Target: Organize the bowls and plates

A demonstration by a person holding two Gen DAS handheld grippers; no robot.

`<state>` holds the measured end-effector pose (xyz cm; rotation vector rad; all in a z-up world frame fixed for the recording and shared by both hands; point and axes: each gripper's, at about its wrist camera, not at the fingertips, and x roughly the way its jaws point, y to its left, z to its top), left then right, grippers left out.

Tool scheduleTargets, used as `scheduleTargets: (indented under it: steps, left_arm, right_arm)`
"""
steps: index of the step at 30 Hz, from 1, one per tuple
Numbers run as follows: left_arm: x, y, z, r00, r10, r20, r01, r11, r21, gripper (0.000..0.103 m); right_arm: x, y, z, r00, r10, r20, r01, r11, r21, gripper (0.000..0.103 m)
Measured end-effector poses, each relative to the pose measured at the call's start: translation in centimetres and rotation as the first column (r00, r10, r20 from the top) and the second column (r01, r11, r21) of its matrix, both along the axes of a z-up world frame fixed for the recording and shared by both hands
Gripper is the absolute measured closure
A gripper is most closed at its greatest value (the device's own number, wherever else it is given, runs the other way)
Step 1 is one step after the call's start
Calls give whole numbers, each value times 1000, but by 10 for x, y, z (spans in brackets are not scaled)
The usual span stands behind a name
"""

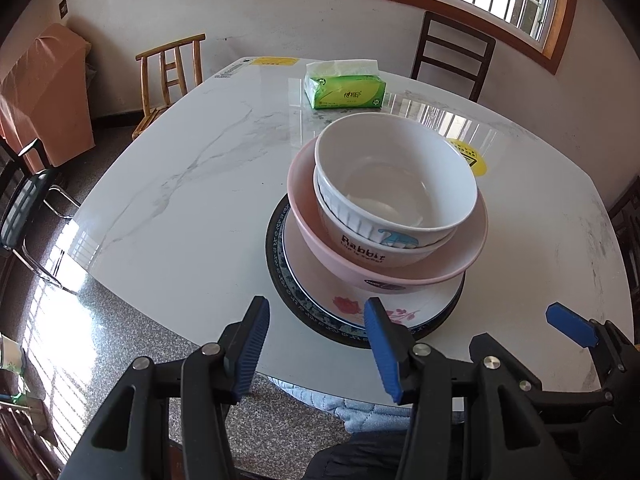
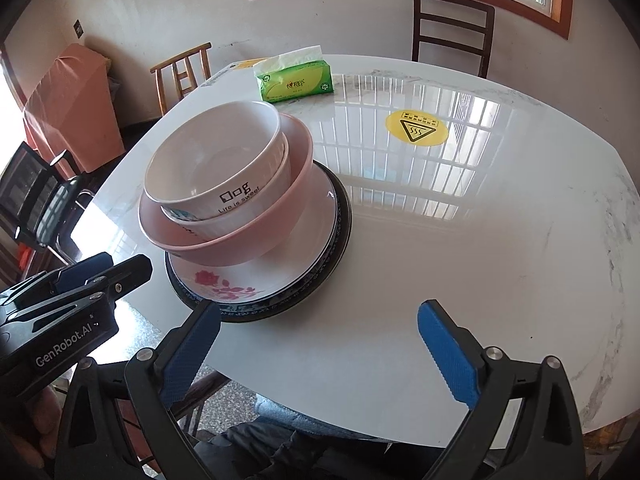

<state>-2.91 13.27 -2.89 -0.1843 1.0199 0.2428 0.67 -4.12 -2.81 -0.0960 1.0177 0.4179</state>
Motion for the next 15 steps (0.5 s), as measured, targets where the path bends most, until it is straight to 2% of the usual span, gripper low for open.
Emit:
scheduleTargets:
  steps: [15]
  left_arm:
    - [3,-3,-2,1000,-8,-11,8,1000,-4,53]
  right_arm:
    - [-7,2,-9,1000,17,-16,-17,999,-37,3]
